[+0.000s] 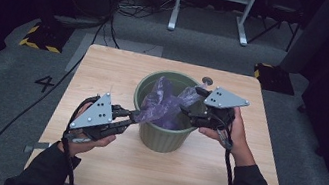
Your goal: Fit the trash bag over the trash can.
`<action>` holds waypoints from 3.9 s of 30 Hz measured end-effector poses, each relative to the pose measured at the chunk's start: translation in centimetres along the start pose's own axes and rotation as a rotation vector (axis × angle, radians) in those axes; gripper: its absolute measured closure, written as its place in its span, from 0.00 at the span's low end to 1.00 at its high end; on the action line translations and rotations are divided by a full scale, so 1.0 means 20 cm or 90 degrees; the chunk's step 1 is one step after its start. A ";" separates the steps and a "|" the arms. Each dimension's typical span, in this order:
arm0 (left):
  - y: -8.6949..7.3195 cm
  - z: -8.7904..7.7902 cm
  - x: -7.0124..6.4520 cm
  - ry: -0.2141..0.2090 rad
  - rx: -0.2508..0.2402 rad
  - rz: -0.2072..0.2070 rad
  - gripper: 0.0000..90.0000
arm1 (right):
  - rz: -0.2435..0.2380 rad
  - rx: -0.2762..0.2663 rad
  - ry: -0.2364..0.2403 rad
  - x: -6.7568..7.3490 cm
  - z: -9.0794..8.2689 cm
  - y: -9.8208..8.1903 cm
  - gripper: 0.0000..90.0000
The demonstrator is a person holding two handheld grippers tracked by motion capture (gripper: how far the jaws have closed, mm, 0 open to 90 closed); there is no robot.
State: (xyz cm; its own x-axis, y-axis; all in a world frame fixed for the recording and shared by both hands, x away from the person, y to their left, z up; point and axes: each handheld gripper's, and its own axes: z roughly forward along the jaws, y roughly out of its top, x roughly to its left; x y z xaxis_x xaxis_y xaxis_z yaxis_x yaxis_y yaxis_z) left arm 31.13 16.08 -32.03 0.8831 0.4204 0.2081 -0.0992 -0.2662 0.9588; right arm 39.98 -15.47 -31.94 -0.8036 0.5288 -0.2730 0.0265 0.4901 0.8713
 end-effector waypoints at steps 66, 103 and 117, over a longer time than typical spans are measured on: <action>-0.41 0.03 0.03 0.035 0.124 -0.081 0.94 | 0.041 -0.085 0.018 0.17 -0.45 -0.44 0.55; -0.42 -0.12 0.08 0.102 0.134 -0.138 0.18 | 0.125 -0.115 -0.104 -0.10 -0.39 -0.38 1.00; -0.25 -0.22 0.00 0.068 0.073 -0.107 0.17 | 0.118 -0.120 -0.114 -0.08 -0.39 -0.36 1.00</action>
State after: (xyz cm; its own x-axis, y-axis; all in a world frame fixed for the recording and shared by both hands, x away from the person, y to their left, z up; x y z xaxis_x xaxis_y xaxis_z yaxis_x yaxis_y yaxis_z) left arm 29.65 21.16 -36.08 0.8286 0.5550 0.0731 0.1026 -0.2789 0.9548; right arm 36.37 -25.20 -34.57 -0.6779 0.7187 -0.1547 0.0393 0.2455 0.9686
